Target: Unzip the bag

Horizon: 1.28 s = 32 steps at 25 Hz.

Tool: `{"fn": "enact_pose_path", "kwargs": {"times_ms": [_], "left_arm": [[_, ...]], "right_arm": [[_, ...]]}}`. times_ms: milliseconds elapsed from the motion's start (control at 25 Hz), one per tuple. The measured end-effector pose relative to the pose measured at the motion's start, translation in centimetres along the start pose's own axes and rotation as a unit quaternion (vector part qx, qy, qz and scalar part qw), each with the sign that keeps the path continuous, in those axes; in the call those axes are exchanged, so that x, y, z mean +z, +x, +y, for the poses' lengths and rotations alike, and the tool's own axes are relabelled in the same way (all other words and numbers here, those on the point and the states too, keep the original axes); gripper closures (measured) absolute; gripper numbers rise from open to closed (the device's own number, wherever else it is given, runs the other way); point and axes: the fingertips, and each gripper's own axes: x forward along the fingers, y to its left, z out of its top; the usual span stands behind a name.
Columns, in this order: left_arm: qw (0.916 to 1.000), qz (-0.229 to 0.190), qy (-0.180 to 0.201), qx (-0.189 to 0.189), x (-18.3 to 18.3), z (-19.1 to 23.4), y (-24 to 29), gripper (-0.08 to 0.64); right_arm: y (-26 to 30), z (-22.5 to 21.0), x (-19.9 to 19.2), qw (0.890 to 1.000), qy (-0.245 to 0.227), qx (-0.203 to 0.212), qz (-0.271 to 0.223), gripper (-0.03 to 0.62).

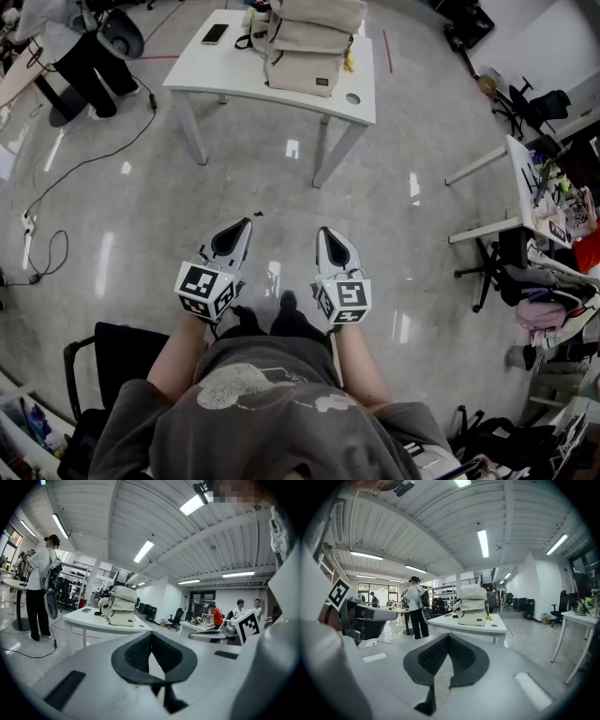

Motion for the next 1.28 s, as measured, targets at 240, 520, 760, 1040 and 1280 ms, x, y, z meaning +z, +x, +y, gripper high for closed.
{"fn": "enact_pose_path", "kwargs": {"times_ms": [240,520,760,1040,1280], "left_arm": [[0.9999,0.004,-0.004,0.011,0.5,0.2,-1.2,0.554],[0.9995,0.016,-0.018,0.022,0.7,0.6,0.1,0.554],[0.9996,0.016,-0.017,0.017,1.1,0.3,1.1,0.554],[0.9993,0.022,-0.017,0.024,0.5,1.5,-0.1,0.554],[0.9989,0.027,-0.017,0.033,-0.1,3.9,-1.5,0.554]], "right_arm": [[-0.3,0.8,0.6,1.000,0.005,0.001,0.001,0.594],[0.4,0.0,1.6,1.000,0.004,0.005,-0.003,0.594],[0.4,-1.3,1.6,1.000,-0.004,-0.002,0.002,0.594],[0.7,0.2,0.7,1.000,-0.003,0.013,0.011,0.594],[0.7,1.3,-0.6,1.000,0.013,-0.014,0.014,0.592]]}}
